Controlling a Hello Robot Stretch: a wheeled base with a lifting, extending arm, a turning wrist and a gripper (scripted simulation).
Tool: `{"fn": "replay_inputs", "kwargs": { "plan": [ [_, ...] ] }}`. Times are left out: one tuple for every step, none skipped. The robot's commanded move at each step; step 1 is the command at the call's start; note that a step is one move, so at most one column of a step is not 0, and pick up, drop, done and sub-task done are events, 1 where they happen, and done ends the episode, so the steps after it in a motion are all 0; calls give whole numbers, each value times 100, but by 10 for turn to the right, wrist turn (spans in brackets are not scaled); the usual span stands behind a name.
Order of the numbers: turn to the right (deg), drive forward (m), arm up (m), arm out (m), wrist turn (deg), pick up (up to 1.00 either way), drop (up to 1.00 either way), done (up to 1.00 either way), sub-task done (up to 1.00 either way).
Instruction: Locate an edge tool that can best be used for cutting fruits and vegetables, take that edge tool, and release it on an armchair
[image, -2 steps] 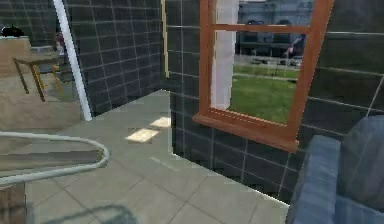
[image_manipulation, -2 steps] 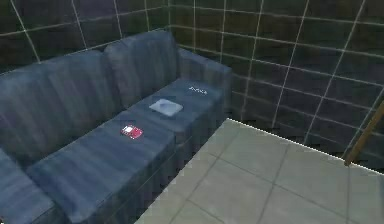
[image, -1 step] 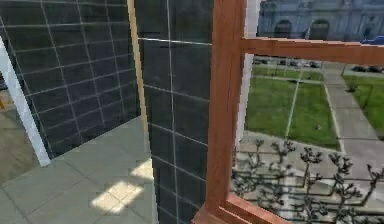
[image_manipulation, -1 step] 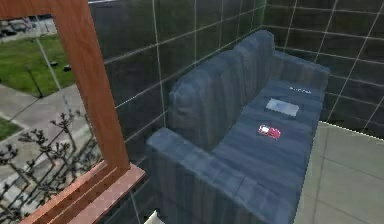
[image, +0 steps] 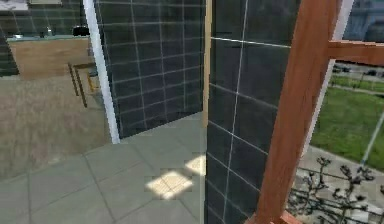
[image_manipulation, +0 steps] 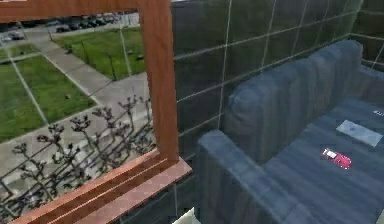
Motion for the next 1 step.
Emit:
{"fn": "replay_inputs", "kwargs": {
  "plan": [
    [0, 10, 0, 0, 0, 0, 0, 0, 0]
  ]
}}
